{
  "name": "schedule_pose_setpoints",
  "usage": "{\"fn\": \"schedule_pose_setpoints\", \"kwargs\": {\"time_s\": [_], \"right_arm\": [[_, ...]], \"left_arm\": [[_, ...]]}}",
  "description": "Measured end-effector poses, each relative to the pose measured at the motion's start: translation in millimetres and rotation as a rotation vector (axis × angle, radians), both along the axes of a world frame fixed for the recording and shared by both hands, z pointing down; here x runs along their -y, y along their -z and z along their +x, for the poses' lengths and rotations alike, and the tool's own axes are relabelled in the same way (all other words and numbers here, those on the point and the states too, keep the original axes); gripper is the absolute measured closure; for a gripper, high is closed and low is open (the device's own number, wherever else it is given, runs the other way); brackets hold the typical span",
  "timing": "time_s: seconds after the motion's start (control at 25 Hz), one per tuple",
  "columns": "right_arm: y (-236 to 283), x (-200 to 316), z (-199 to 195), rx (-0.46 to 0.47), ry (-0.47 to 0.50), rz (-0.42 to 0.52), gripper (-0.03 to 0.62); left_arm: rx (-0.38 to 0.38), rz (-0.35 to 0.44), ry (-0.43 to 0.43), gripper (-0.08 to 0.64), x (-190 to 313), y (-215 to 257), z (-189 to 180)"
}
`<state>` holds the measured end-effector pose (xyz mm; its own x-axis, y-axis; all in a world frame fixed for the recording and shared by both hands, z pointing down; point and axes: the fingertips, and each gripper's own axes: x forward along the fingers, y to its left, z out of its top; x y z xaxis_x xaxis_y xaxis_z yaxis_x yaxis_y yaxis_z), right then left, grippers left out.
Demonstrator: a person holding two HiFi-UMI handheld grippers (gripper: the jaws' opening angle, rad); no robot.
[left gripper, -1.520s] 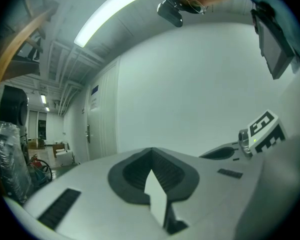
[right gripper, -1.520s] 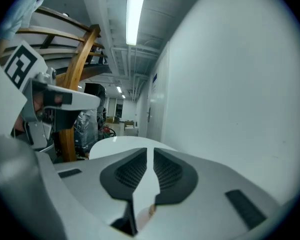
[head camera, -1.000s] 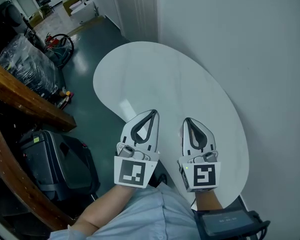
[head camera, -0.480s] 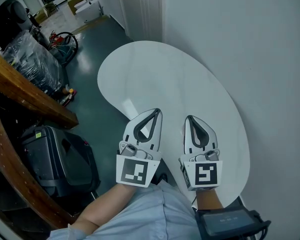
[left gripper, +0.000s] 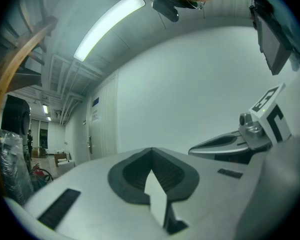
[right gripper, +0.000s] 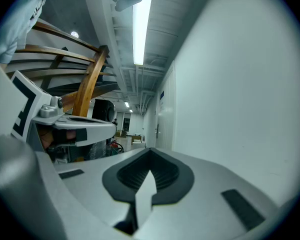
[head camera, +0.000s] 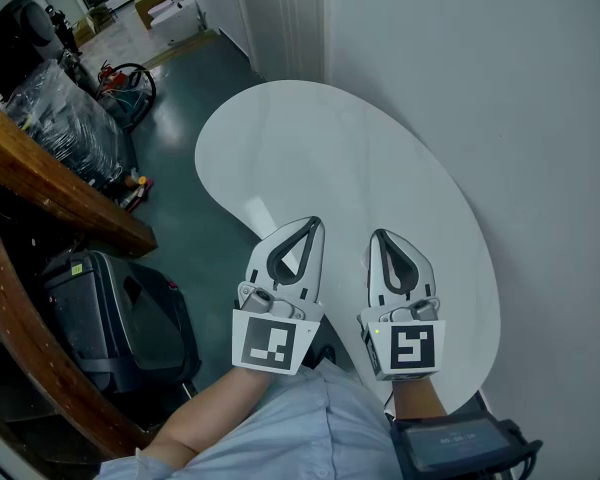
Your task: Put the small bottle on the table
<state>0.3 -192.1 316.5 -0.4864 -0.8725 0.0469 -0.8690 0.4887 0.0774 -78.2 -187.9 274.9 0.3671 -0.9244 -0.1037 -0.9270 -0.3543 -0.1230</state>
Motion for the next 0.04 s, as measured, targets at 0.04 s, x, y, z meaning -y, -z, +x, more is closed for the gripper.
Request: {"fn": "schedule_pose_setpoints", "kwargs": {"time_s": [0.04], "right_arm": [[-0.3, -0.1, 0.0, -0.002, -0.001, -0.002, 0.592]], "left_arm": [[0.002, 0.001, 0.0, 0.56, -0.2, 0.0, 0.0]]}}
